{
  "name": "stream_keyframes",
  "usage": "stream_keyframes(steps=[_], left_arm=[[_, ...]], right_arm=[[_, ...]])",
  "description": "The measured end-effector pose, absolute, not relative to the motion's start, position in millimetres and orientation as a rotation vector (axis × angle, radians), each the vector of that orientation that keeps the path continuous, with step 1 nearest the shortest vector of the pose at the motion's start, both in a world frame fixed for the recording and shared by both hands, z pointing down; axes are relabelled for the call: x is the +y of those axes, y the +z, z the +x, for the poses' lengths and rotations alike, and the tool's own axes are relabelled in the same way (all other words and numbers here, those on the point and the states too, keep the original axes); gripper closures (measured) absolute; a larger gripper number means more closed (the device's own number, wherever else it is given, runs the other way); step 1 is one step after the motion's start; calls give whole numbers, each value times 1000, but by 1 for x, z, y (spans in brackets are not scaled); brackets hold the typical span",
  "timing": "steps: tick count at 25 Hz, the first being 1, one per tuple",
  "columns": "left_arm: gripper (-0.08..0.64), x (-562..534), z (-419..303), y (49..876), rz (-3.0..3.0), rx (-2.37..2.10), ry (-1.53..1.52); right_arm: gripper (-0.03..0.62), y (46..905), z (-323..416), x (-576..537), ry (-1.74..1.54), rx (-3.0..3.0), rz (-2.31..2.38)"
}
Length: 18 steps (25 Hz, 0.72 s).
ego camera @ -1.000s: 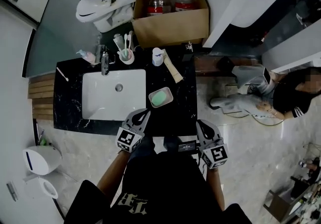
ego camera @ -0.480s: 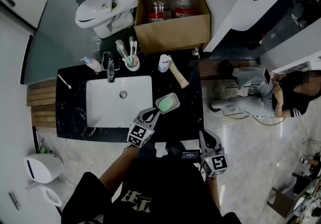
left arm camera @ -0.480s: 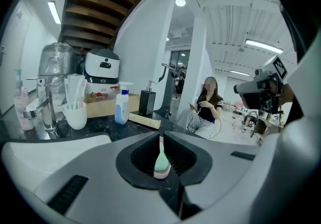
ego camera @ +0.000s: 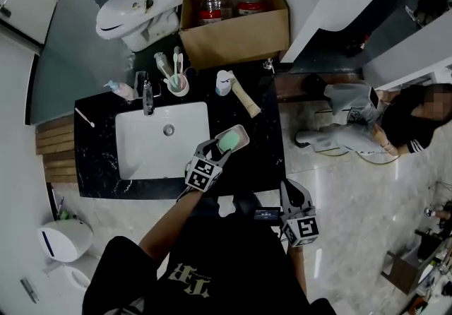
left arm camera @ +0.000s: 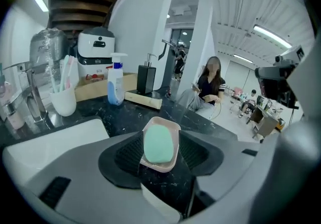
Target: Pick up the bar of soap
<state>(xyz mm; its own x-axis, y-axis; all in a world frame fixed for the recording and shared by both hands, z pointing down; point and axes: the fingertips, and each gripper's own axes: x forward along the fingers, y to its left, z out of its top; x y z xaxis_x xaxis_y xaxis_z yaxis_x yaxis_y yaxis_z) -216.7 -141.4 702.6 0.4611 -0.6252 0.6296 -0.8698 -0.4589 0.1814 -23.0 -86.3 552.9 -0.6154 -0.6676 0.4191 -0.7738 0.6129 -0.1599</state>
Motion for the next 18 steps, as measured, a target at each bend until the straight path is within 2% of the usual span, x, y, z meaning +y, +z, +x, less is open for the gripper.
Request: stream_keyframes(steps=[4,9,18], left_arm=[[324,-150,-209,720,2177,-1189,793],[319,-157,-204,739,2073,-1160,953],[293,-164,-196,759,1944,-1083,1068]], right_arm=[[583,557,-17,-84,489,-2512,1184],[583,562,-3,-82,509,-2485,1203],[583,569,26,-86,541,-2431,1286]])
